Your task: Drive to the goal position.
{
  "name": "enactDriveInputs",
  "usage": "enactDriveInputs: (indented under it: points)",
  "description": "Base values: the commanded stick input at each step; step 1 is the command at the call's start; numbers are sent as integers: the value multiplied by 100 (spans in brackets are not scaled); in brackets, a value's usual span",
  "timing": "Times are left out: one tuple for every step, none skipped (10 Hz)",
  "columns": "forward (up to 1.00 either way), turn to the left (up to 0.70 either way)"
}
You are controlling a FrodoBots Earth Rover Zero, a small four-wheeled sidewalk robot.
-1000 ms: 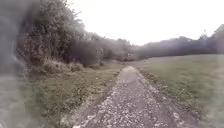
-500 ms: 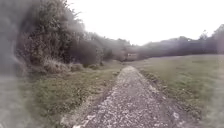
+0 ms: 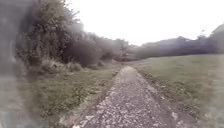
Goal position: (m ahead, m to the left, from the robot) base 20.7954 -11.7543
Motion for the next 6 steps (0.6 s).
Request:
enactDriveInputs:
  points:
    - [0,-100]
    - [0,-100]
    - [0,-94]
    - [0,-82]
    - [0,-30]
    - [0,0]
